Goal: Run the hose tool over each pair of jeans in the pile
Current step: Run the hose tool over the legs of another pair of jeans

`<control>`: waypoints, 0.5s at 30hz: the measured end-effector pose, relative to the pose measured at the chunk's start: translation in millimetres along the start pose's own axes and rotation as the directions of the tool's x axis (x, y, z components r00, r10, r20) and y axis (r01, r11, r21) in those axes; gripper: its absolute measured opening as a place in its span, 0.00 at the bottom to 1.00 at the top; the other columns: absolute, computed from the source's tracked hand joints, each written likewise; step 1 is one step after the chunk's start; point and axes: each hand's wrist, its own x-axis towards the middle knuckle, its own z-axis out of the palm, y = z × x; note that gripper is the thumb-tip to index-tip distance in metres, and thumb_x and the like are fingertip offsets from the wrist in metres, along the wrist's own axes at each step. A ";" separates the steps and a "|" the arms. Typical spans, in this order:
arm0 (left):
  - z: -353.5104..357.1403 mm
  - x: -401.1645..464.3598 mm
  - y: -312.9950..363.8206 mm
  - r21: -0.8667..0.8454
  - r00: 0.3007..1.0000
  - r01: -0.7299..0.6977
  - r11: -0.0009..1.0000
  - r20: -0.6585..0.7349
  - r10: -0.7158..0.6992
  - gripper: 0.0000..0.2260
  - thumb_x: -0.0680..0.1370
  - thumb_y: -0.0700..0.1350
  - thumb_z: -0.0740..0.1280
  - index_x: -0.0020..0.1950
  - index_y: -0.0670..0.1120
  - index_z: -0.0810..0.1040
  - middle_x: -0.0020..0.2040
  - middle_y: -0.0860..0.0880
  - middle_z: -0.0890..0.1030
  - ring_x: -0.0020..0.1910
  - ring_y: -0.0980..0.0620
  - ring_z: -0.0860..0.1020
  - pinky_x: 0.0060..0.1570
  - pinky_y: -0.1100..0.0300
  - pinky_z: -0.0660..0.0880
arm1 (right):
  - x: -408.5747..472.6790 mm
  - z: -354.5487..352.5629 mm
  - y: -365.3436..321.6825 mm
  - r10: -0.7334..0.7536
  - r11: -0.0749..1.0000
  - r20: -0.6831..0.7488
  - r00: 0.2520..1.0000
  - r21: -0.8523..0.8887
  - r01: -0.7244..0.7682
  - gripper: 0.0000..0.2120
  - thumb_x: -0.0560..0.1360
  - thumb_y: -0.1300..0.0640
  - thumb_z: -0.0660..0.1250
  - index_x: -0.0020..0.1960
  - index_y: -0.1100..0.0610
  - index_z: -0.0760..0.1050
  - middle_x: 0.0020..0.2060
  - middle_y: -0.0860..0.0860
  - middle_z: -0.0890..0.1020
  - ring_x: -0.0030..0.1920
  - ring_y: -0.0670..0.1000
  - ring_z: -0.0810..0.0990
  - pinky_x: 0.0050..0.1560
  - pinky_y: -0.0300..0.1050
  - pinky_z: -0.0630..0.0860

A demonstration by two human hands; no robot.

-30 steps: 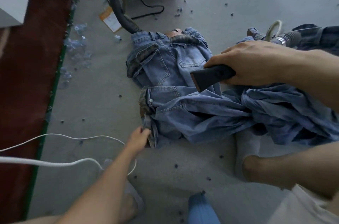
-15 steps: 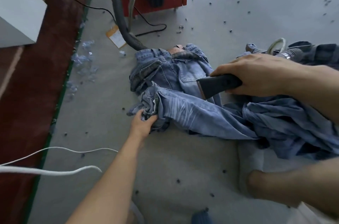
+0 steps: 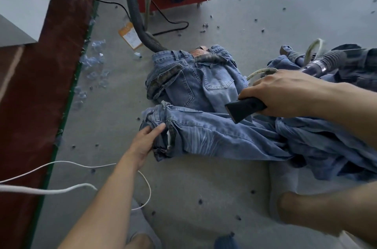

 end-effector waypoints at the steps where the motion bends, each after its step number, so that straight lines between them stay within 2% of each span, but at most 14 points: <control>1: 1.5 0.6 3.8 -0.054 0.999 -0.014 0.998 -0.036 0.012 0.13 0.79 0.48 0.73 0.62 0.46 0.82 0.62 0.43 0.84 0.59 0.46 0.83 0.61 0.50 0.78 | 2.5 3.1 -1.9 -0.004 1.000 -0.005 1.000 -0.025 0.004 0.13 0.77 0.46 0.66 0.61 0.38 0.71 0.43 0.42 0.81 0.46 0.51 0.81 0.48 0.51 0.80; 3: 1.5 -1.5 9.1 -0.152 0.999 -0.009 0.988 -0.033 0.004 0.11 0.80 0.40 0.69 0.62 0.40 0.82 0.59 0.40 0.85 0.59 0.41 0.83 0.57 0.50 0.79 | 8.9 10.8 -7.4 -0.008 0.998 0.004 1.000 -0.057 0.008 0.11 0.77 0.47 0.65 0.59 0.39 0.71 0.39 0.42 0.79 0.40 0.51 0.79 0.44 0.50 0.80; 6: -2.1 -12.1 15.5 -0.226 0.999 -0.002 0.974 0.048 0.013 0.15 0.80 0.35 0.65 0.66 0.35 0.79 0.59 0.37 0.83 0.60 0.39 0.81 0.60 0.48 0.78 | 25.0 21.6 -26.1 -0.024 0.995 0.036 0.999 -0.094 0.027 0.10 0.78 0.49 0.65 0.59 0.41 0.72 0.36 0.42 0.74 0.35 0.51 0.75 0.36 0.45 0.73; 9: -5.3 -27.0 24.0 -0.271 0.998 -0.018 0.962 0.060 0.035 0.13 0.79 0.34 0.63 0.61 0.34 0.80 0.55 0.37 0.84 0.54 0.39 0.82 0.55 0.50 0.80 | 45.4 24.8 -61.3 -0.087 0.992 0.041 0.995 -0.087 0.090 0.10 0.79 0.49 0.65 0.60 0.43 0.74 0.42 0.45 0.81 0.38 0.53 0.78 0.36 0.46 0.72; 11: -4.9 -36.1 28.8 -0.307 0.996 -0.021 0.952 0.079 0.047 0.15 0.76 0.35 0.64 0.61 0.34 0.80 0.55 0.36 0.83 0.53 0.40 0.83 0.54 0.51 0.81 | 56.3 21.0 -82.2 -0.136 0.991 0.003 0.991 -0.019 0.136 0.11 0.79 0.46 0.65 0.61 0.43 0.74 0.45 0.47 0.83 0.42 0.55 0.83 0.37 0.47 0.74; 13: -9.6 -48.6 35.5 -0.338 0.992 -0.028 0.941 0.107 0.068 0.17 0.74 0.37 0.65 0.61 0.35 0.81 0.55 0.37 0.84 0.51 0.42 0.84 0.51 0.52 0.83 | 61.4 6.5 -97.2 -0.150 0.984 -0.075 0.986 0.090 0.157 0.14 0.78 0.42 0.66 0.62 0.42 0.73 0.46 0.46 0.83 0.43 0.54 0.83 0.40 0.50 0.79; 15: -18.5 -63.0 45.6 -0.377 0.987 -0.022 0.926 0.137 0.080 0.17 0.78 0.39 0.62 0.64 0.35 0.79 0.60 0.36 0.82 0.57 0.39 0.82 0.59 0.48 0.80 | 60.8 -14.0 -100.8 -0.096 0.965 -0.174 0.980 0.226 0.135 0.16 0.77 0.39 0.67 0.62 0.40 0.72 0.46 0.45 0.83 0.43 0.52 0.82 0.43 0.51 0.80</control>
